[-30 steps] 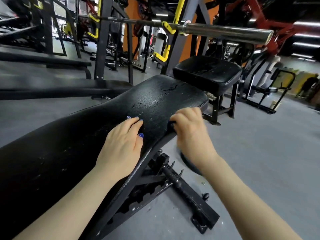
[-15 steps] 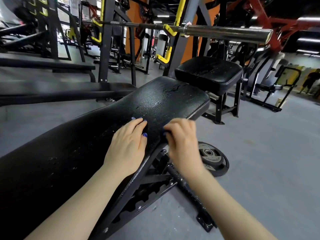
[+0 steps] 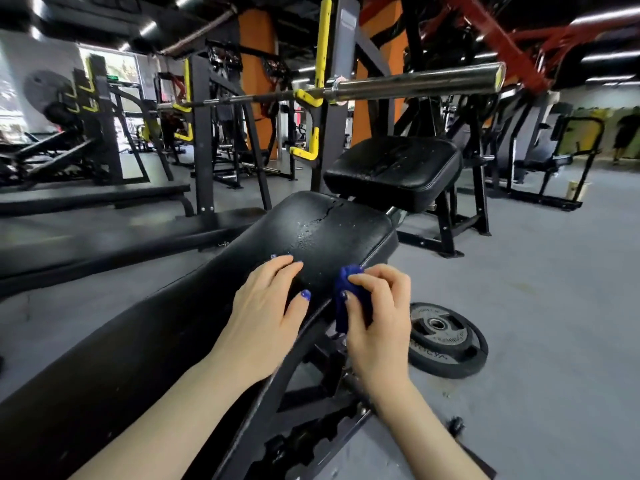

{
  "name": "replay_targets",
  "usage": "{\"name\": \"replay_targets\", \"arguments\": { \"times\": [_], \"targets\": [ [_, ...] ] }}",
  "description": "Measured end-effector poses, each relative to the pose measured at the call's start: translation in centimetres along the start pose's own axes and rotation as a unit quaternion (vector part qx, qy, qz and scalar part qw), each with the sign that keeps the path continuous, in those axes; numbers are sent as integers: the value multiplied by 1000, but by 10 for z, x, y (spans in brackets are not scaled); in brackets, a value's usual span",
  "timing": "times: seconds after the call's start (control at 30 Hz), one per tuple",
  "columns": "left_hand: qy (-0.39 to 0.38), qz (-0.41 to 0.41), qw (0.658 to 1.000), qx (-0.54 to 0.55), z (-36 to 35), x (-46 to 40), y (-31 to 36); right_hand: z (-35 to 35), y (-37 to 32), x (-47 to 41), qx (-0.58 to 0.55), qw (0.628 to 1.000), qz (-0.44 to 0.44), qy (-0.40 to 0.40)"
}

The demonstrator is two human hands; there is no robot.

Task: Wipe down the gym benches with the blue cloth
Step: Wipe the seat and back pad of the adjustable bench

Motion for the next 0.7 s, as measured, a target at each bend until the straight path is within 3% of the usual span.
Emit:
{"name": "replay_targets", "arguments": {
  "times": [0.1, 0.23, 0.3, 0.5, 0.6, 0.7],
  "targets": [
    [0, -24, 1000, -11, -11, -30, 12, -5, 7, 0, -4, 1000, 15, -2],
    [-10, -18, 999, -26, -26, -35, 6, 2, 59, -33, -15, 990, -135, 44],
    [-9, -19, 999, -31, -28, -33, 5, 4, 72, -46, -26, 985, -167, 41],
    [-4, -24, 999, -35, -29, -33, 4, 9, 63, -41, 11, 997, -71, -41],
    [-1, -28, 999, -36, -29, -32, 5, 22, 71, -93, 70, 995, -41, -55],
    [-2, -32, 998, -48, -31, -33, 4, 12, 66, -141, 148, 978, 23, -148]
  ]
}}
Point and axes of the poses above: each hand's wrist, its own x-axis away from the middle knuckle, its own z-axis out of the back of the hand, y = z × x, the point moved 5 cm from there along -x, towards the middle knuckle, and after that the axes turned 9 degrees about x, right-handed, at the moved point
